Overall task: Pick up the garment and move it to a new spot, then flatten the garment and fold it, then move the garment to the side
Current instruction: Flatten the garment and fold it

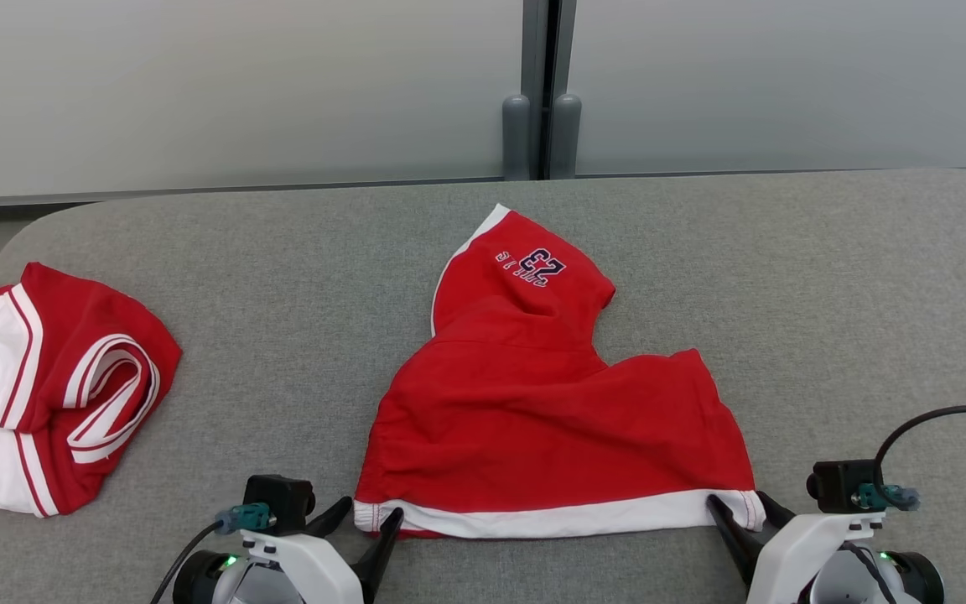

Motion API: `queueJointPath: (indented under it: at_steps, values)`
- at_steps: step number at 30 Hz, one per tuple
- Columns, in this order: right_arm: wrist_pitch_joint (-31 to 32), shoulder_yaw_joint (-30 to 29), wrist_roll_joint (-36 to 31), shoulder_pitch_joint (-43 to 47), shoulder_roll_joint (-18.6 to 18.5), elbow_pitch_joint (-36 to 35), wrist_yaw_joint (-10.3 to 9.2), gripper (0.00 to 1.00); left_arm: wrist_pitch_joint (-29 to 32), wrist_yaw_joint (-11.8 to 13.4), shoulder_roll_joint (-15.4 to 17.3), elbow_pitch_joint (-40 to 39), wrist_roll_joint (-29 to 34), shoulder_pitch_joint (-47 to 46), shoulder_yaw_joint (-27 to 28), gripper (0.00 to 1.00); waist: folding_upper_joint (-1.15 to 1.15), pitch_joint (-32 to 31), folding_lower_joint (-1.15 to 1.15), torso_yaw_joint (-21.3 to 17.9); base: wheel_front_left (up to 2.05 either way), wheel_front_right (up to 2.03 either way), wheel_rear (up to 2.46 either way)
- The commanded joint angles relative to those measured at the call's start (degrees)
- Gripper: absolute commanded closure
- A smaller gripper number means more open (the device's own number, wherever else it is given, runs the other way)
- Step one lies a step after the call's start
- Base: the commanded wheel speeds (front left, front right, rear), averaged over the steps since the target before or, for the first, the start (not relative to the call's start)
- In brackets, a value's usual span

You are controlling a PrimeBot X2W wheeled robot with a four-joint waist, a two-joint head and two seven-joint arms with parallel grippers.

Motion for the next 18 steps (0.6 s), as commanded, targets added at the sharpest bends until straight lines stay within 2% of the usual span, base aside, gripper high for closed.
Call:
queueJointPath:
  at_steps: [1,2,3,4,11,13,18]
  values:
    - [-0.21,0.48,0.41,-0.22,0.09,0.79,0.12,0.55,-0.6,-0.26,0.41,0.55,-0.67,-1.29,-0.6,0.0,0.0,0.19,0.0,-0.03,0.0,0.0,0.0]
    - [-0.18,0.73,0.56,-0.38,0.13,0.88,0.12,0.64,-0.91,-0.23,0.51,0.75,-1.1,-1.61,-1.22,0.61,0.0,0.25,0.0,-0.05,0.0,0.0,0.0]
    - [-0.32,0.96,0.66,-0.54,0.12,0.96,0.12,0.79,-1.24,-0.23,0.66,0.91,-1.41,-1.94,-1.7,1.0,0.0,0.28,0.0,-0.07,0.0,0.0,0.0]
    - [-0.63,1.14,0.7,-0.66,0.01,0.98,0.12,1.0,-1.54,-0.24,0.76,1.04,-1.85,-2.11,-2.16,1.0,0.0,0.24,0.0,-0.09,0.0,0.0,0.0]
    - [-3.41,1.91,1.37,-0.64,-0.69,-0.21,0.12,1.0,-2.95,-0.24,2.04,0.78,-3.45,-2.02,-3.49,1.0,0.0,-0.92,0.0,-0.39,0.0,0.0,0.0]
    - [-4.38,2.18,3.8,-0.22,0.21,-2.02,0.12,1.0,-3.42,-0.24,2.39,-0.26,-3.79,-1.61,-3.54,1.0,0.0,-1.4,0.0,-0.47,0.0,0.0,0.0]
    - [-7.44,3.14,7.2,-1.53,-1.45,-7.15,0.12,1.0,-3.03,-0.19,4.53,-5.09,-4.52,-3.67,-3.42,1.0,0.0,-1.49,0.0,-0.69,0.0,0.0,0.0]
